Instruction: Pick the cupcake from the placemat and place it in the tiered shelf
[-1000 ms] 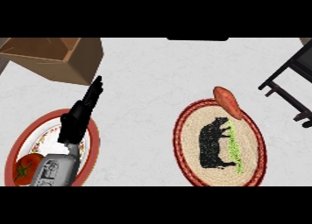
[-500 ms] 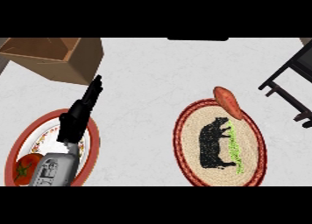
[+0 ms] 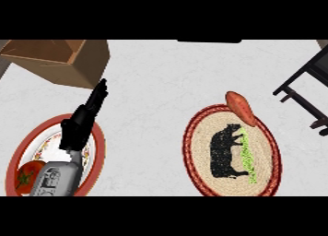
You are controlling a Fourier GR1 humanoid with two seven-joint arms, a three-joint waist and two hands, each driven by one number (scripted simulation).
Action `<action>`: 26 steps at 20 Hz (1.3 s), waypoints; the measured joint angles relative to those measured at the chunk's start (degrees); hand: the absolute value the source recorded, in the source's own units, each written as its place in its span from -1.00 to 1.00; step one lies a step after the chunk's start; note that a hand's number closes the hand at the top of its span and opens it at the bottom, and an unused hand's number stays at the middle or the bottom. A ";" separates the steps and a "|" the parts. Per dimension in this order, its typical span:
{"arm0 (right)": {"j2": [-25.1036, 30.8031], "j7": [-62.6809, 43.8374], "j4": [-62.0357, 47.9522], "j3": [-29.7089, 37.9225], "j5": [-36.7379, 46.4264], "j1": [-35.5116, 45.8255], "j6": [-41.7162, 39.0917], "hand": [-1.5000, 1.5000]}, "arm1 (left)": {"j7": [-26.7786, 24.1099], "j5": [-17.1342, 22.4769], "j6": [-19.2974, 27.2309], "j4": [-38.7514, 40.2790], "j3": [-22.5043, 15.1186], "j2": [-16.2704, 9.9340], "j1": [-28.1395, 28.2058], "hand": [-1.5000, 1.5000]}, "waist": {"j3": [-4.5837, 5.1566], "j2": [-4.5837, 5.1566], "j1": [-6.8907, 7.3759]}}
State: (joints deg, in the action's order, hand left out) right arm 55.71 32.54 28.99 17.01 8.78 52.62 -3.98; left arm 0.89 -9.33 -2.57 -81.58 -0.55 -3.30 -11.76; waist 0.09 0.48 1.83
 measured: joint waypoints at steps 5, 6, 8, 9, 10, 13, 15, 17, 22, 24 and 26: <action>1.04 0.87 -5.97 1.12 0.79 2.13 0.28 -1.00 | -0.74 -0.76 0.82 0.54 -0.41 0.61 0.05 0.00 | -0.01 0.03 -0.08; 1.63 0.65 -7.18 1.59 0.53 2.80 -0.58 -1.00 | 0.44 -0.96 1.05 -0.51 -0.82 0.91 0.03 0.00 | -0.05 0.06 0.09; 2.41 0.60 -9.16 2.54 -0.15 3.85 -2.43 -1.00 | 0.13 -0.75 0.76 -0.61 -0.67 0.67 0.40 0.00 | -0.08 0.10 0.13; 2.52 0.47 -9.95 2.98 -0.56 4.45 -3.45 -1.00 | 0.08 -0.66 0.66 -0.58 -0.60 0.62 0.36 0.00 | -0.10 0.12 0.14; 2.90 0.03 -10.69 3.31 -0.93 4.94 -4.97 -1.00 | -0.08 -0.79 0.79 -0.50 -0.56 0.58 0.31 0.00 | -0.11 0.12 0.10; 4.09 -0.99 -12.24 4.09 -1.73 6.57 -8.86 -1.00 | 0.28 -0.60 0.51 -0.42 -0.36 0.37 -0.04 0.00 | -0.13 0.14 0.08; 4.43 -0.64 -12.87 4.35 -2.11 6.53 -11.60 -1.00 | 0.88 -0.92 1.06 -0.83 -0.55 0.73 -0.22 0.00 | -0.14 0.10 -0.08; 4.98 -1.63 -13.46 4.66 -2.39 8.06 -13.38 -1.00 | 0.42 -0.61 0.60 -0.82 -0.61 0.66 0.26 0.00 | -0.18 0.17 0.14; 7.64 -6.09 -15.81 7.85 -5.45 11.15 -17.34 -1.00 | 1.06 -0.25 -0.02 -1.55 -0.47 0.23 0.22 0.00 | -0.18 0.16 0.13; 8.68 -8.96 -17.26 10.09 -7.60 12.74 -17.73 -1.00 | 0.90 -0.15 -0.20 -1.55 -0.59 0.29 0.63 0.00 | -0.18 0.15 0.14; 10.70 -12.10 -18.83 12.24 -9.57 13.90 -18.10 -1.00 | 0.86 -0.51 0.25 -1.40 -0.70 0.52 0.58 0.00 | -0.20 0.23 0.11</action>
State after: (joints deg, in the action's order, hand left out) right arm 66.41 20.44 10.16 29.25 -0.79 66.51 -22.09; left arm 1.75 -9.84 -2.32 -82.98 -1.24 -2.77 -11.17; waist -0.11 0.70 1.94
